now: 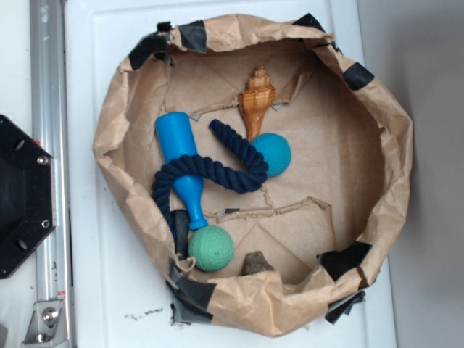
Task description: Grab the blue rope.
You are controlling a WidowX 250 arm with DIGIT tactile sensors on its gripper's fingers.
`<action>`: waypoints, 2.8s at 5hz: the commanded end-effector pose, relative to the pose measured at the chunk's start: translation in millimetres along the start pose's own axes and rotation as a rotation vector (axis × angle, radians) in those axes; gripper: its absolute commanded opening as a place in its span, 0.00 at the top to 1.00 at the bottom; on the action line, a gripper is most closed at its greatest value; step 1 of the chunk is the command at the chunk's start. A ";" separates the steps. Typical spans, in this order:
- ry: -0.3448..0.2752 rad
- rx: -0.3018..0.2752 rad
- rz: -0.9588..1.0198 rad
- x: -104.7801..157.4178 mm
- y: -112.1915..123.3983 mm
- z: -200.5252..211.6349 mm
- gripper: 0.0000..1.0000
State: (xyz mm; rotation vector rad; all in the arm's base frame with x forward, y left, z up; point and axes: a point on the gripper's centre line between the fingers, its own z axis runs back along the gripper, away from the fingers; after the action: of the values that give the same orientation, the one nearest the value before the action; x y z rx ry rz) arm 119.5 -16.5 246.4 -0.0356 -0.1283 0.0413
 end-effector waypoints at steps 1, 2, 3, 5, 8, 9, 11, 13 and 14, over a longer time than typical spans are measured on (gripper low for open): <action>0.000 0.000 0.000 0.0 0.0 0.0 0.00; 0.041 0.024 0.072 45.6 18.7 -43.2 0.00; 0.045 0.082 0.116 83.8 30.5 -93.1 0.00; 0.181 0.088 0.062 114.4 29.9 -186.1 0.00; 0.354 0.017 -0.059 101.0 -11.5 -215.1 1.00; 0.300 0.026 -0.022 115.4 12.2 -185.4 1.00; 0.120 0.064 0.063 120.9 52.7 -98.2 1.00; 0.086 0.109 0.005 99.7 36.0 -87.8 1.00; 0.088 0.106 -0.010 97.0 32.9 -89.9 1.00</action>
State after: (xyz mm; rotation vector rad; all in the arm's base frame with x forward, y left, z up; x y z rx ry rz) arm 235.8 20.1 159.2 0.0646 0.0135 0.0322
